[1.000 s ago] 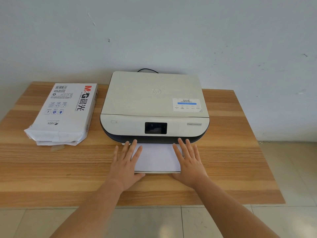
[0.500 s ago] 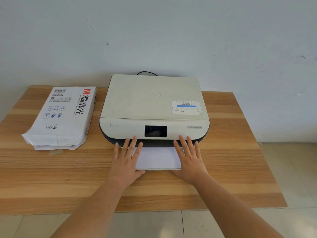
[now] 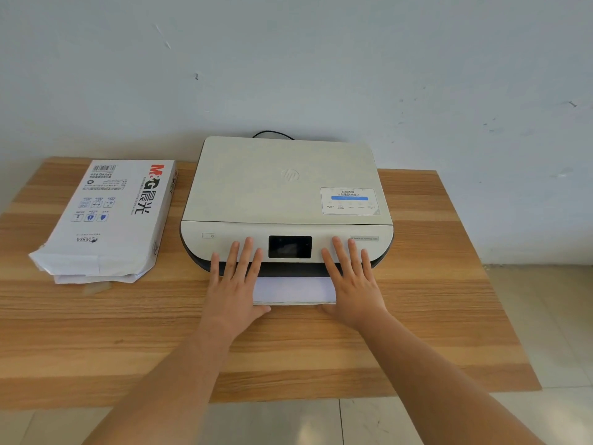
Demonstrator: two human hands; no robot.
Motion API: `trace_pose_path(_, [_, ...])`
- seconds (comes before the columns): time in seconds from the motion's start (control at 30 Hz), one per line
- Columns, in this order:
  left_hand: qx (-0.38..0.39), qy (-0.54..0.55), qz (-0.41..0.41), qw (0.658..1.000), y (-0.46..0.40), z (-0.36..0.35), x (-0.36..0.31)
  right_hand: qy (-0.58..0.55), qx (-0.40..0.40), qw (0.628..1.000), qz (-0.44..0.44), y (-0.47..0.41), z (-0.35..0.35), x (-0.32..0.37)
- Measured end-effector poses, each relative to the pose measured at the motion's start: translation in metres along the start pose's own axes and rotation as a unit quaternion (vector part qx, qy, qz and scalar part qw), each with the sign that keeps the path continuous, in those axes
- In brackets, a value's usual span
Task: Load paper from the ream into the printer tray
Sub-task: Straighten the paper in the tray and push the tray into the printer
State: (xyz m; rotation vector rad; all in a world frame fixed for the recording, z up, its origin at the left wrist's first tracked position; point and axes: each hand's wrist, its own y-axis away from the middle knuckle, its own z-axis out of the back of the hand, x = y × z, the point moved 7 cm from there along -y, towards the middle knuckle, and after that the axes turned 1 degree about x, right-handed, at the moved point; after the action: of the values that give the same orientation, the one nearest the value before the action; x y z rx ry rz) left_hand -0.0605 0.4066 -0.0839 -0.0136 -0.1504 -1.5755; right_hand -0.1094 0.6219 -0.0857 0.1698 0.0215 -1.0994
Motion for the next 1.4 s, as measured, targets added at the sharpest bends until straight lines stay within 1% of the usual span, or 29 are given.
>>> trace_pose_path(0.27, [0.011,0.007,-0.003,1.000,-0.009,-0.006,0.002,0.007,0.004,1.000,0.005,-0.007,-0.002,-0.003])
trace_pose_path(0.7, [-0.017,0.007,-0.008,1.000,-0.010,-0.008,0.001,-0.014,-0.004,1.000,-0.005,-0.010,-0.006,-0.004])
trace_pose_path(1.13, [-0.031,0.033,-0.013,0.999,-0.011,-0.012,0.000,-0.007,-0.012,1.000,-0.005,-0.009,-0.006,-0.005])
trace_pose_path(1.4, [-0.042,0.027,-0.012,0.999,-0.011,-0.014,-0.001,-0.013,-0.026,1.000,-0.006,-0.009,-0.009,-0.006])
